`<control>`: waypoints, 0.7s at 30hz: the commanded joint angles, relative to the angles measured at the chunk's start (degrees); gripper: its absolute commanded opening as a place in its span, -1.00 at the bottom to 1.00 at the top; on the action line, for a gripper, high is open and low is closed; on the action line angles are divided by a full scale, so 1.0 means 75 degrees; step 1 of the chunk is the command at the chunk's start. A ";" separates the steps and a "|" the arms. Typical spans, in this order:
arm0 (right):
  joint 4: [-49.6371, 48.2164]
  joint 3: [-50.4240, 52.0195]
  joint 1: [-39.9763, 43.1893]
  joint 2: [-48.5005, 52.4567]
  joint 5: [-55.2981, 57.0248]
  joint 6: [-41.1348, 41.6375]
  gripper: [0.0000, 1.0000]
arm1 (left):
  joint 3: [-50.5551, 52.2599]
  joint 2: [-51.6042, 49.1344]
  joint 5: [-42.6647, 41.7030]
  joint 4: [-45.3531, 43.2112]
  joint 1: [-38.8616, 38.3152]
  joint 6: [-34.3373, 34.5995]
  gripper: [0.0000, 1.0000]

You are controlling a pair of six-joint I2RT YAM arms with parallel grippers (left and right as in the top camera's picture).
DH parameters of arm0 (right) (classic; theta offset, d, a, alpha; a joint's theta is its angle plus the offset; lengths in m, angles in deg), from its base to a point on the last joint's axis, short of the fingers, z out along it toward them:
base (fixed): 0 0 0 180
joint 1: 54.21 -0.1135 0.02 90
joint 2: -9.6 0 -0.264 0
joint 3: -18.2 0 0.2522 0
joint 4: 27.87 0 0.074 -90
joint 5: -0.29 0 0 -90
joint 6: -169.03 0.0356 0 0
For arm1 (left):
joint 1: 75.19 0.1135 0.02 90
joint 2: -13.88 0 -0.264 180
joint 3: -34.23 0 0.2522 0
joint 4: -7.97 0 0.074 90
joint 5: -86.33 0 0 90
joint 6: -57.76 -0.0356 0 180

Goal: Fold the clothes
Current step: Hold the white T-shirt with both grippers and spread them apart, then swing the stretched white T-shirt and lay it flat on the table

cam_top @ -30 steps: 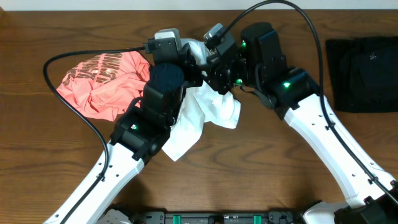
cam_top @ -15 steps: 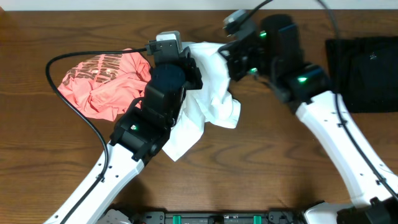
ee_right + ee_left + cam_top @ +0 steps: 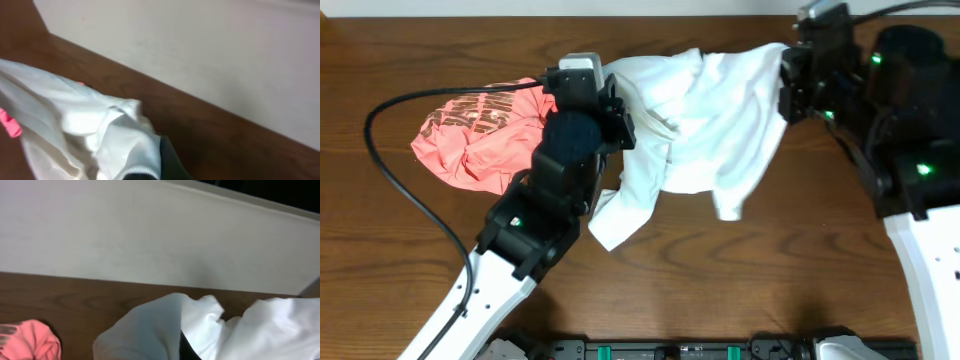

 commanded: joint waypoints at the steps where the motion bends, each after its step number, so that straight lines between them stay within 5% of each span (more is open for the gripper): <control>1: -0.0009 0.0026 0.0332 -0.0458 0.0323 -0.0525 -0.98 | -0.0029 0.0522 0.0487 -0.0029 0.0032 -0.0627 -0.88; 14: 0.0035 0.0026 0.2308 -0.2442 0.1574 -0.0816 -0.98 | -0.0029 0.2518 0.0915 0.0262 0.0032 -0.2334 -0.88; 21: 0.0609 0.0026 0.2713 -0.3421 0.1574 -0.0501 -0.98 | -0.0029 0.3343 0.0831 0.0679 0.0006 -0.2250 -0.88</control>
